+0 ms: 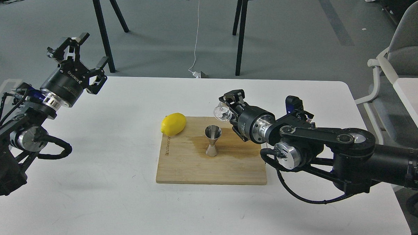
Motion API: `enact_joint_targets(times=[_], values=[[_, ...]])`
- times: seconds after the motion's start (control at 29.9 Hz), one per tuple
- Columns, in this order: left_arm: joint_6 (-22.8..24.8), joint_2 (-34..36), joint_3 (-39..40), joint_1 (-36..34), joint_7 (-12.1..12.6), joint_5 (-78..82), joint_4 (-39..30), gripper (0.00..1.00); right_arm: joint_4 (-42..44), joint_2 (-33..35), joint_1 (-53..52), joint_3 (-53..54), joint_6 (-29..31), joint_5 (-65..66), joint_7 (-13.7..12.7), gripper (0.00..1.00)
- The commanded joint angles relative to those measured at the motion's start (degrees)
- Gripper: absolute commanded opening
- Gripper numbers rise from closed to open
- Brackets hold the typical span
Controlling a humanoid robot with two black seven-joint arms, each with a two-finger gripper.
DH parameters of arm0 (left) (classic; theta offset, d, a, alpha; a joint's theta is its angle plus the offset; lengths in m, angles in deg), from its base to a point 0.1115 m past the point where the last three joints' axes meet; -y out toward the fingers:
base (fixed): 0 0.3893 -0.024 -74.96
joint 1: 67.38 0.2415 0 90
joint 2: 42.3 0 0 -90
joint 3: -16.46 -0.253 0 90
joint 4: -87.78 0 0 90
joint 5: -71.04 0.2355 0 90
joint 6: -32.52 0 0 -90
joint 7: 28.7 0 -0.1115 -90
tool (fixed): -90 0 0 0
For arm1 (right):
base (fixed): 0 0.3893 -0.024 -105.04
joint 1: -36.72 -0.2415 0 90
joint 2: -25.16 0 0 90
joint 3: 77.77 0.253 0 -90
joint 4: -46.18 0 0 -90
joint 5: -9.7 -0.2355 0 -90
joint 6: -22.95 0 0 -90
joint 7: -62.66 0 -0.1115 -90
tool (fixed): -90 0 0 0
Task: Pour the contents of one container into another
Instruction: 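Tilt the clear glass with the right gripper over the jigger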
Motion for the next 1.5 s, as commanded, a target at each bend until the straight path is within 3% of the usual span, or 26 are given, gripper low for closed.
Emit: enact_joint_targets(times=[0.0, 1.47], values=[[0.0, -0.02, 0.0, 0.0, 0.0, 0.0, 0.0, 0.82, 0.62, -1.3, -0.24, -0.14, 0.01, 0.0, -0.16, 0.48], [0.0, -0.11, 0.0, 0.26, 0.0, 0.0, 0.79, 0.82, 1.24, -2.8, -4.63, -6.65, 0.01, 1.14, -0.25, 0.48]])
